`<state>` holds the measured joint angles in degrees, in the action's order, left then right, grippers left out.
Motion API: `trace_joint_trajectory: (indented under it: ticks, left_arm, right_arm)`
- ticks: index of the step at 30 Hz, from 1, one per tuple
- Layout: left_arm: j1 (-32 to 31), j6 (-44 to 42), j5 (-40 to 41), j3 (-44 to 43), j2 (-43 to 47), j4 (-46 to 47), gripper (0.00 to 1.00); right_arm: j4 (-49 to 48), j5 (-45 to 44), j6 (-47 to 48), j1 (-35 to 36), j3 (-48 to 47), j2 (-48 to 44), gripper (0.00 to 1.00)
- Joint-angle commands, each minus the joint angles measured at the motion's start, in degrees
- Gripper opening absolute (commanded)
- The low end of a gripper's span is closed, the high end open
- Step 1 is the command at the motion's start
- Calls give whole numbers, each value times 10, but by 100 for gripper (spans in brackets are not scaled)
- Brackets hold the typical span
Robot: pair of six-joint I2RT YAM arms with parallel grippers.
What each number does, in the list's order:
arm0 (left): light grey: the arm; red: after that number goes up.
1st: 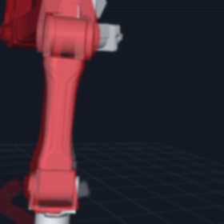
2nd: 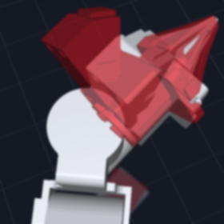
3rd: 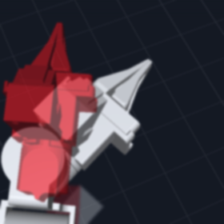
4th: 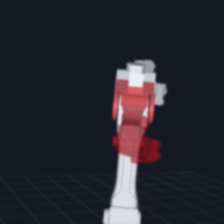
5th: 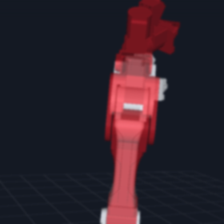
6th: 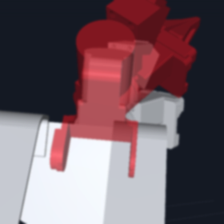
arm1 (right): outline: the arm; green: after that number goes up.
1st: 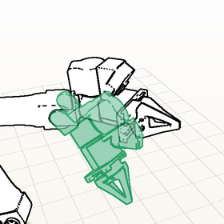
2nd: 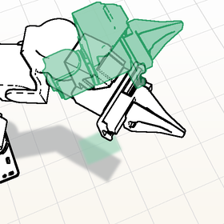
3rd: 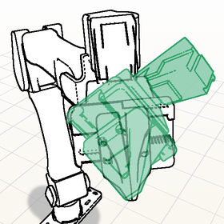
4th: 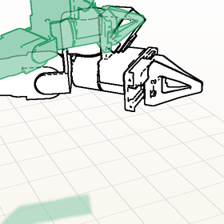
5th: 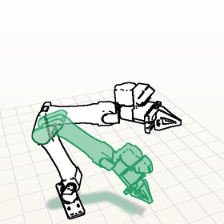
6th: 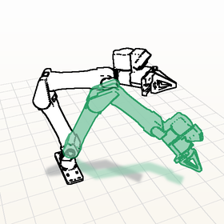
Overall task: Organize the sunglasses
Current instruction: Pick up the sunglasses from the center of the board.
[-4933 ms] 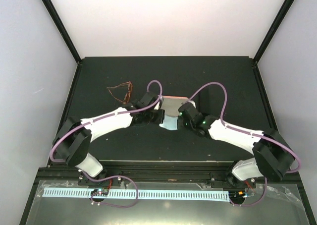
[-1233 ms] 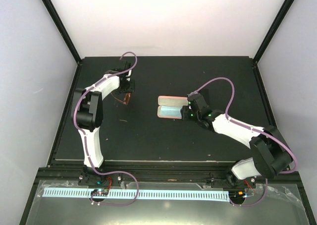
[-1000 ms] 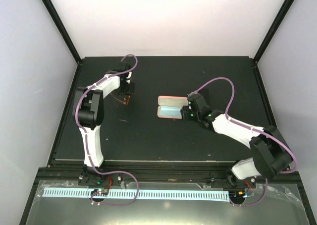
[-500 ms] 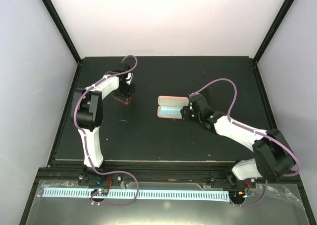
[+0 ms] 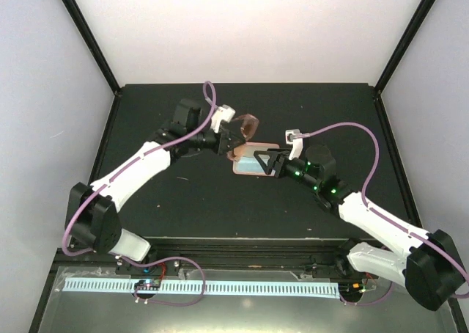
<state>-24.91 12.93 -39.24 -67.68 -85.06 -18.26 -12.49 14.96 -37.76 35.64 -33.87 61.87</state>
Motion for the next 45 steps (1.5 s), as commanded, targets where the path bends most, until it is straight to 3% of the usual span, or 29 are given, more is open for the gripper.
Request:
trace_joint_trajectory:
  ticks: [1, 9, 19, 22, 24, 27, 39, 45]
  left_arm:
    - [-48, 39, -120, 40, 40, 119, 2]
    - [-78, 72, -167, 71, 87, 186, 1]
    - [-81, 97, -172, 79, 108, 210, 2]
    - [-84, 102, -187, 79, 108, 217, 2]
    - [-85, 105, -194, 81, 110, 221, 2]
    - [-86, 109, -216, 85, 113, 231, 2]
    - [-88, 129, -236, 95, 143, 247, 5]
    - [-88, 150, -248, 96, 146, 260, 5]
  right_arm:
    - [-120, 70, -31, 3, 6, -33, 73]
    - [-157, 89, -73, 3, 33, -96, 59]
    - [-127, 82, -82, 3, 27, -107, 59]
    - [-135, 106, -83, 3, 10, -94, 49]
    - [-153, 135, -93, 3, 0, -77, 38]
    - [-191, 163, -122, 3, -3, -60, 30]
    - [-304, 215, -193, 4, -1, -30, 23]
    - [-356, 222, -221, 3, 3, -19, 14]
